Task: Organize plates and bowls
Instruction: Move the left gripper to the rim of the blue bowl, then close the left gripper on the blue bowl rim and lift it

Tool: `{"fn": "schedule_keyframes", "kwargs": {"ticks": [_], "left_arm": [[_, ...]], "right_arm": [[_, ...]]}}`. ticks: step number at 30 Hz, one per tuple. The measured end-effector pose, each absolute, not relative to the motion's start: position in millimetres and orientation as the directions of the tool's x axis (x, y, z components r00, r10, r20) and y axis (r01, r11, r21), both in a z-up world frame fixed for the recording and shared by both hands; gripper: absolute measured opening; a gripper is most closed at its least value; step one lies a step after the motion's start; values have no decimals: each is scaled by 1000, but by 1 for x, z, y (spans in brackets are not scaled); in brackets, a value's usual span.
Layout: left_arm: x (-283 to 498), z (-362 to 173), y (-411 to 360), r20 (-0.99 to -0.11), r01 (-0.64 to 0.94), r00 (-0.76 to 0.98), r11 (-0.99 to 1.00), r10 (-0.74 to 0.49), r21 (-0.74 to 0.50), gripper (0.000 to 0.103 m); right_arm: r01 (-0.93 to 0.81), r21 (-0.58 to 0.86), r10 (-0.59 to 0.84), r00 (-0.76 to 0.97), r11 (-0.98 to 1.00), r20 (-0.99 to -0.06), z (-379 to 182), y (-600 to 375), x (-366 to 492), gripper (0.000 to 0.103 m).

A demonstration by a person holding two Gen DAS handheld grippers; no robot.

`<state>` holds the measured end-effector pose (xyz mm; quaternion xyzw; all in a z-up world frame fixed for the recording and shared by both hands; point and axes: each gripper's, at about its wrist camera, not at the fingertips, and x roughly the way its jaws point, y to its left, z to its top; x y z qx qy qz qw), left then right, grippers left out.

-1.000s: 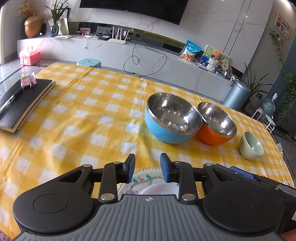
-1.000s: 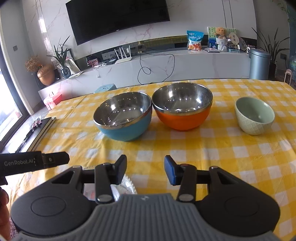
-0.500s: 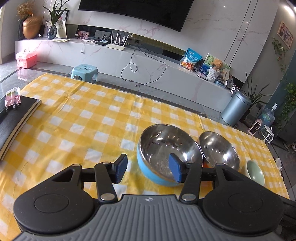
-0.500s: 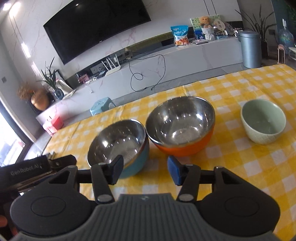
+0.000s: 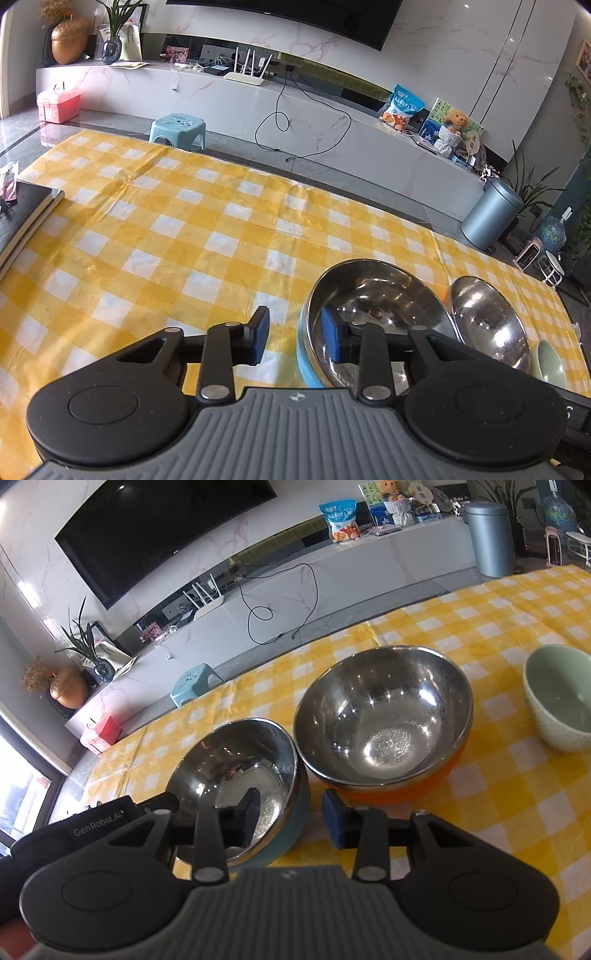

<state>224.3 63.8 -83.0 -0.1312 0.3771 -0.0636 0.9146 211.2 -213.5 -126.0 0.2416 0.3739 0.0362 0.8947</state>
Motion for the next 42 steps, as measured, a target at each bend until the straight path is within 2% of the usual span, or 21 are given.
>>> {"fn": "schedule_keyframes", "kwargs": {"ticks": [4, 11, 30, 35, 42], "left_arm": [[231, -87, 62, -679, 16, 700, 956, -220, -294, 29], [236, -91, 55, -692, 31, 685, 958, -227, -284, 9], [170, -43, 63, -632, 32, 747, 960, -207, -277, 10], [141, -30, 58, -624, 46, 748, 956, -225, -289, 11], [106, -27, 38, -635, 89, 719, 943, -284, -321, 13]], "right_arm": [[138, 475, 253, 701, 869, -667, -132, -210, 219, 28], [163, 468, 236, 694, 869, -680, -135, -205, 224, 19], [82, 480, 275, 730, 874, -626, -103, -204, 173, 12], [47, 474, 289, 739, 879, -609, -86, -215, 144, 12], [76, 478, 285, 717, 875, -636, -80, -247, 106, 9]]}}
